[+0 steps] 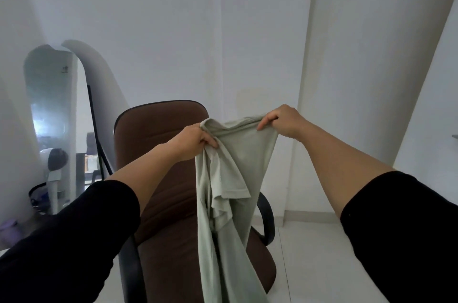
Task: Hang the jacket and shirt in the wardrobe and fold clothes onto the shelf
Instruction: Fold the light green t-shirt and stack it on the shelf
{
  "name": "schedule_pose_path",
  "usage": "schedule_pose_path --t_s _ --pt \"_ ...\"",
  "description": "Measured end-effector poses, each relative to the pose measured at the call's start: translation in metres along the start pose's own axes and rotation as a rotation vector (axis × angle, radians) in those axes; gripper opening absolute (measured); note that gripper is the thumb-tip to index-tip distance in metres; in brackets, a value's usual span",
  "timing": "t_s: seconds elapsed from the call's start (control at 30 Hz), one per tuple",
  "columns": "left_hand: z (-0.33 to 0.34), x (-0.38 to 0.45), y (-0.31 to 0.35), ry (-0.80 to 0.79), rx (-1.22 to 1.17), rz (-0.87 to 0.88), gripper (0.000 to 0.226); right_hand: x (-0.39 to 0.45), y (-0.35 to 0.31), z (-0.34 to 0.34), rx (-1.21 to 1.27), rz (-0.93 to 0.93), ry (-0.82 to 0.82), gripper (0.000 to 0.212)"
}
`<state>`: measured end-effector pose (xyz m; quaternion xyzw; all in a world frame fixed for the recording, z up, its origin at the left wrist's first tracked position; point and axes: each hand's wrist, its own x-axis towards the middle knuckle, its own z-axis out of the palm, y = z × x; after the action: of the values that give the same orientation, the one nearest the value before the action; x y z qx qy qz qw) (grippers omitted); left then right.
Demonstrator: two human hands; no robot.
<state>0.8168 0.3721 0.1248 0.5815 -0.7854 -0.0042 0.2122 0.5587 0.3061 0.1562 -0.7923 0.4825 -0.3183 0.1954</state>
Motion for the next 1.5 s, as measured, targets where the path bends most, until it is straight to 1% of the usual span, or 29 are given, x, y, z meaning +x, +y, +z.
schedule_pose_path --t_s 0.13,0.27,0.37,0.43,0.6,0.7,0.77,0.9,1.03,1.17,1.3,1.5 --pt "0.001 -0.017 0.000 -0.064 0.103 -0.003 0.039 -0.012 0.001 0.006 -0.179 -0.024 -0.049 0.057" --pt "0.008 -0.031 0.005 -0.086 0.122 -0.113 0.028 -0.014 -0.001 0.012 -0.222 -0.073 -0.089 0.055" --pt "0.012 -0.040 0.010 -0.021 0.116 -0.206 0.037 -0.013 -0.004 0.015 -0.237 -0.132 -0.099 0.053" --pt "0.014 -0.046 0.013 0.038 0.124 -0.245 0.038 -0.011 -0.006 0.015 -0.253 -0.161 -0.115 0.054" --pt "0.018 -0.055 0.025 0.153 0.119 -0.349 0.027 -0.016 -0.008 0.007 -0.229 -0.219 -0.136 0.059" --pt "0.021 -0.061 0.036 0.193 0.152 -0.411 0.029 -0.020 -0.009 0.000 -0.200 -0.244 -0.146 0.059" --pt "0.023 -0.064 0.041 0.201 0.160 -0.408 0.026 -0.021 -0.008 -0.004 -0.194 -0.253 -0.157 0.059" --pt "0.029 -0.067 0.043 0.191 0.137 -0.339 0.017 -0.021 -0.002 -0.009 -0.188 -0.247 -0.188 0.060" --pt "0.038 -0.064 0.041 0.150 0.104 -0.345 0.026 -0.011 0.011 -0.001 -0.176 -0.256 -0.195 0.060" --pt "0.053 -0.052 0.024 0.081 0.133 -0.367 0.035 0.005 0.030 0.019 -0.180 -0.231 -0.234 0.060" --pt "0.081 -0.026 -0.010 0.014 0.167 -0.400 0.041 0.035 0.051 0.051 -0.181 -0.215 -0.270 0.058" --pt "0.147 0.042 -0.109 -0.092 0.186 -0.441 0.044 0.119 0.092 0.136 -0.179 -0.143 -0.315 0.053"
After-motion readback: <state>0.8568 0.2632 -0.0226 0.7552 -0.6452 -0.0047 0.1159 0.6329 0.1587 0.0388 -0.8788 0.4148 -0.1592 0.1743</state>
